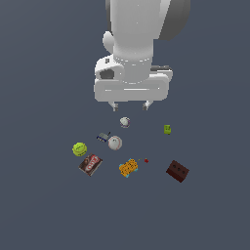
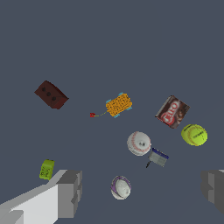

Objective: Pick up a designated object from a clutter of objects.

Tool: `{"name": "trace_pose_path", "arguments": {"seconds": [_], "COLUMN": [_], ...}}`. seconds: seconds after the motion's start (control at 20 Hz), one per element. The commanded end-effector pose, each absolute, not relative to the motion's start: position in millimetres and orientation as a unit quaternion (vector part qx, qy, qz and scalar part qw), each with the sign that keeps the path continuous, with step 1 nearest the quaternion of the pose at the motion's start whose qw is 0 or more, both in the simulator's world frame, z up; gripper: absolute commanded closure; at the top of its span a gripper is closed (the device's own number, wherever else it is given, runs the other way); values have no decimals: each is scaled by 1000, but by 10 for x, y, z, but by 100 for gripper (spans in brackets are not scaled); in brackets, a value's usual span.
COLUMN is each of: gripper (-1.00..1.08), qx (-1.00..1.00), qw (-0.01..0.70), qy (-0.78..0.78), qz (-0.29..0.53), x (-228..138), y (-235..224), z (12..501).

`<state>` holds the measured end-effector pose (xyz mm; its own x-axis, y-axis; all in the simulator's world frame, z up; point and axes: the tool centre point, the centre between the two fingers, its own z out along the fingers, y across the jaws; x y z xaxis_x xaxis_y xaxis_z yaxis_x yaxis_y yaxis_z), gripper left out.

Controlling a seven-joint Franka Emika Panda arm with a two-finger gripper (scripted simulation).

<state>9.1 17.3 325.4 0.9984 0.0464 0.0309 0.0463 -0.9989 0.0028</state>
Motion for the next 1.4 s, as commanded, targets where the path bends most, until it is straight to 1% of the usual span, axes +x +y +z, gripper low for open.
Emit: {"name": "trace_pose_path", "arguments": {"seconds": [0.0,0.45,0.9,1.35], "gripper": [-92,-92,-92,-92], "qx": [1000,999,999,1000], "qw": [1,-12,-12,-14], "qy": [23,42,36,-12], "qz": [16,11,11,9], "x": [91,120,132,236], "y": [173,350,348,362], "z": [3254,3222,3201,2994]}}
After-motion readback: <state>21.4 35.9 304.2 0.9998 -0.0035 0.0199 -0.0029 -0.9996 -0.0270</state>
